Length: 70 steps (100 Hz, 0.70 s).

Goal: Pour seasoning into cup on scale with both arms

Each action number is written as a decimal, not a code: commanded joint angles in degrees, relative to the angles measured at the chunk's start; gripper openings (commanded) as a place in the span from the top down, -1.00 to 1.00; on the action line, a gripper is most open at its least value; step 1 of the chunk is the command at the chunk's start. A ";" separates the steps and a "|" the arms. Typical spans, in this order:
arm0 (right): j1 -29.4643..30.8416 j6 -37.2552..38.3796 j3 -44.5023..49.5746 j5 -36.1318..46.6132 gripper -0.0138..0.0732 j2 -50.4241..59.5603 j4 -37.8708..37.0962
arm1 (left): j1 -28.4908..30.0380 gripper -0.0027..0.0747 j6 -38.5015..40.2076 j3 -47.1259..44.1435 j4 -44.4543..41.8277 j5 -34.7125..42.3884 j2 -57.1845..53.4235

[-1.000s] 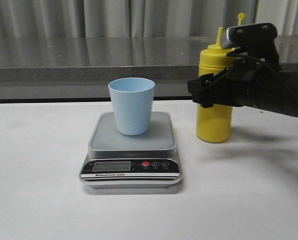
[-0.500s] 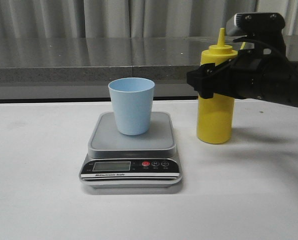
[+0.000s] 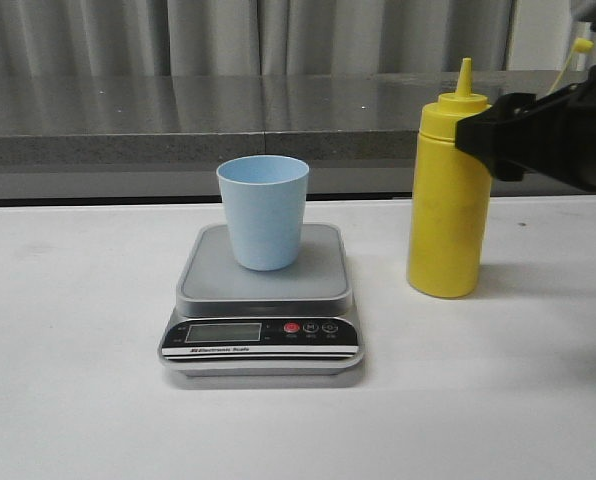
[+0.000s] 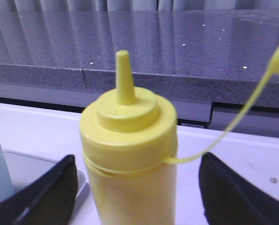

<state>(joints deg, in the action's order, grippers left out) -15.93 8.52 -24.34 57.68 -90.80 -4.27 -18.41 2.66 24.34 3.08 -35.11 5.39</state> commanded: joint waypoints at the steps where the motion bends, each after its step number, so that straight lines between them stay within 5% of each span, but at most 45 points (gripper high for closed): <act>1: 0.27 0.00 1.06 2.14 -0.26 4.91 1.70 | 0.15 0.98 0.54 1.32 0.12 4.52 0.58; 31: 0.27 0.00 6.81 -11.14 0.86 15.39 3.81 | 0.15 0.98 0.54 1.32 0.12 4.52 0.58; 70: 0.27 -1.11 8.45 -26.88 0.84 33.13 6.29 | 0.15 0.98 0.54 1.32 0.12 4.52 0.58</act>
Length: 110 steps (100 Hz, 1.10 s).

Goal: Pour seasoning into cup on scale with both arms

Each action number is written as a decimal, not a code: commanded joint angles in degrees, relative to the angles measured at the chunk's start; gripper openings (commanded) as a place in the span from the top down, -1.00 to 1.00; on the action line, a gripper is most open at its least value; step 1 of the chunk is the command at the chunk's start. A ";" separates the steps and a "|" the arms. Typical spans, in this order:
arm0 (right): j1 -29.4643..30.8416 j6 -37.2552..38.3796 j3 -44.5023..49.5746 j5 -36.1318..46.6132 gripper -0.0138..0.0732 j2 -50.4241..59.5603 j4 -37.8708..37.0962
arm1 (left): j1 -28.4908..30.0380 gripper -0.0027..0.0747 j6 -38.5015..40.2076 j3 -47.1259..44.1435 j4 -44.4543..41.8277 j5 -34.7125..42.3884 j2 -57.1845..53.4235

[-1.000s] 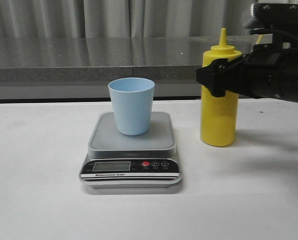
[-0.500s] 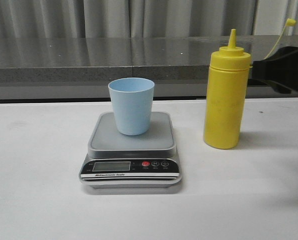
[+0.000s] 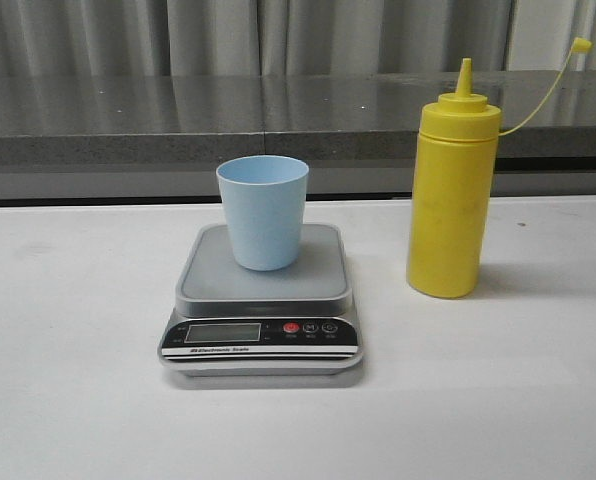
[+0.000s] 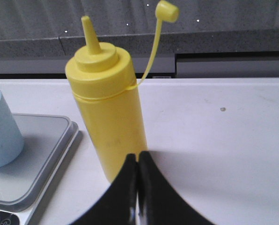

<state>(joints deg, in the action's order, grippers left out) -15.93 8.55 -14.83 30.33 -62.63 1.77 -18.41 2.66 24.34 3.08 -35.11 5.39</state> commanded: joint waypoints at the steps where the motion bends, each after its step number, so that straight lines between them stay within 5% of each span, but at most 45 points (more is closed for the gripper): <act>1: 0.27 -1.49 -1.06 0.20 0.84 5.29 0.25 | 0.15 0.98 0.54 1.32 0.12 4.52 0.58; 22: 0.84 -7.19 -1.06 -9.48 0.84 15.38 0.91 | 0.15 0.98 0.54 1.32 0.12 4.52 0.58; 40: 7.85 -7.12 -0.88 -16.65 0.84 23.31 0.14 | 0.15 0.98 0.54 1.32 0.12 4.52 0.58; 56: 12.47 -7.12 1.20 -17.16 0.84 30.62 -2.64 | 0.15 0.98 0.54 1.32 0.12 4.52 0.58; 110: 12.62 -7.19 8.75 -18.19 0.84 48.51 -2.36 | 0.15 0.98 0.54 1.32 0.12 4.52 0.58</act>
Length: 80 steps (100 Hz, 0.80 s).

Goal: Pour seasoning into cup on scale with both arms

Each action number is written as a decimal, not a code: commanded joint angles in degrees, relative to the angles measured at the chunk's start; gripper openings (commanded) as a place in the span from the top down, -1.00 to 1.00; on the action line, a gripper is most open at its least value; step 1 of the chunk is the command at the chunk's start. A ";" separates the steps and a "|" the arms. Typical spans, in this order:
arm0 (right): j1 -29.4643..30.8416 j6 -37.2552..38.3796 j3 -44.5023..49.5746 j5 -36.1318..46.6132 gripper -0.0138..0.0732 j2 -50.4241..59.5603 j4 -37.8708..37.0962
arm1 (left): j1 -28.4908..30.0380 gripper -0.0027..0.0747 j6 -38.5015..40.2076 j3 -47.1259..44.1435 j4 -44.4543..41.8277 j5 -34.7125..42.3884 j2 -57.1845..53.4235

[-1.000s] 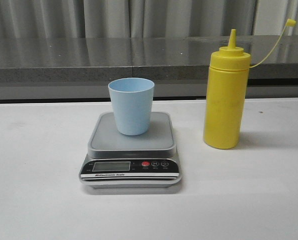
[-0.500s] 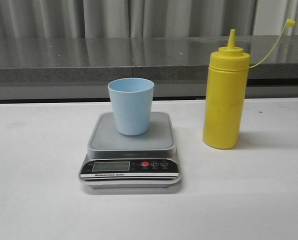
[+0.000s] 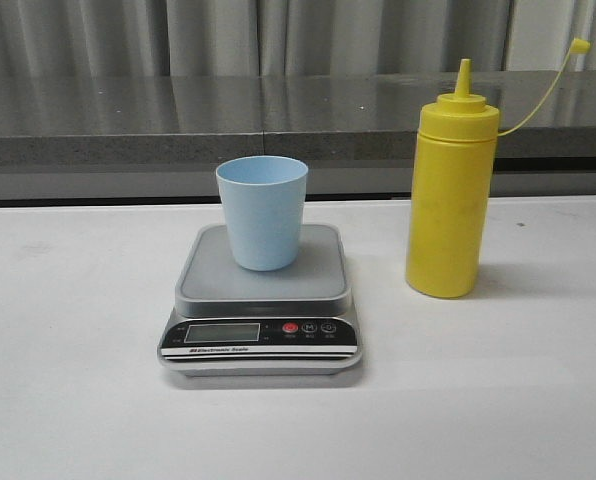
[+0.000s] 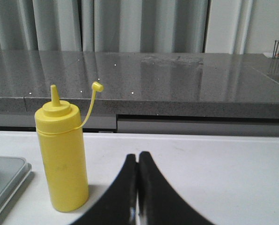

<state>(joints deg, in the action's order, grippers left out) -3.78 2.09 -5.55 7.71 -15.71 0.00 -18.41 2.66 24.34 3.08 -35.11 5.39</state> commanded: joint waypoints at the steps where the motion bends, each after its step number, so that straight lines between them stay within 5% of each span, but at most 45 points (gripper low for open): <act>1: 0.47 -0.72 -0.40 4.42 0.84 1.77 -0.59 | 0.15 0.98 0.54 1.32 0.12 4.52 0.58; 47: 1.79 -0.67 6.10 1.20 0.84 17.87 1.20 | 0.15 0.98 0.54 1.32 0.12 4.52 0.58; 80: 3.46 -0.67 6.10 -7.01 0.84 17.65 0.87 | 0.15 0.98 0.54 1.32 0.00 4.41 0.54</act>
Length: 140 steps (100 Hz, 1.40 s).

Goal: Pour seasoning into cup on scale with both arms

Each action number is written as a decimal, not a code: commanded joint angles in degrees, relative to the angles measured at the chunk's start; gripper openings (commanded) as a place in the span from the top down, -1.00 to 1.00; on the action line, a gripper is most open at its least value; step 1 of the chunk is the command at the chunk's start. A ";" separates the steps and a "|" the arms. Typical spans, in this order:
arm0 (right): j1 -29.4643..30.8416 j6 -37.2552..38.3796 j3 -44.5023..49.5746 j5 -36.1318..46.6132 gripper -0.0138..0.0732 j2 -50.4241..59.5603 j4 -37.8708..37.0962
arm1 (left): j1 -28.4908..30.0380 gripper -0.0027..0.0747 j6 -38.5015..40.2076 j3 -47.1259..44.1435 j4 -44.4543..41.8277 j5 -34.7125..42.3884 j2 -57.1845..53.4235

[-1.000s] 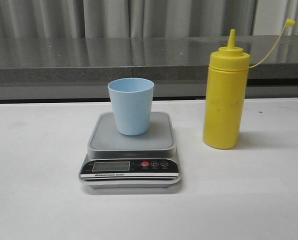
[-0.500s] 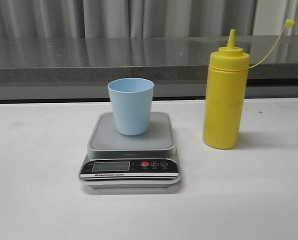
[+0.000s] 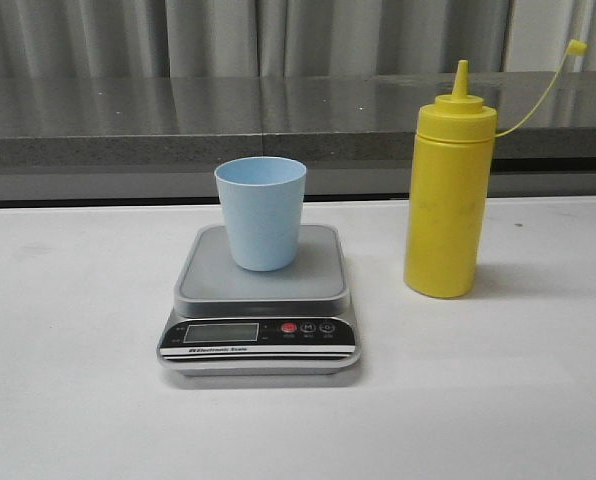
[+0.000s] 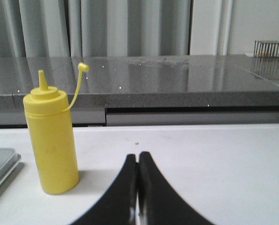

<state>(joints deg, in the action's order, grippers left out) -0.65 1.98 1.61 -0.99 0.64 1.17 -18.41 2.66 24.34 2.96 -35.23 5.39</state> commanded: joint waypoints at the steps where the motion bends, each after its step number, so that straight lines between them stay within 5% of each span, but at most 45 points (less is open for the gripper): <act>1: 0.33 -0.57 -1.06 1.57 0.84 1.30 -0.29 | 0.15 0.98 0.54 1.32 0.13 4.53 0.54; 121: 0.33 -0.57 -1.06 1.36 0.84 1.30 -0.29 | 0.15 0.98 0.54 1.32 0.13 4.38 0.54; 140: 0.33 -0.57 -1.06 1.36 0.84 1.30 -0.29 | 2.96 0.98 3.50 -2.22 -6.65 8.89 0.08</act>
<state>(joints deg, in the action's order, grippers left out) -0.62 1.98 1.61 -3.74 0.64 1.17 -17.32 3.63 22.69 -1.13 -33.77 5.16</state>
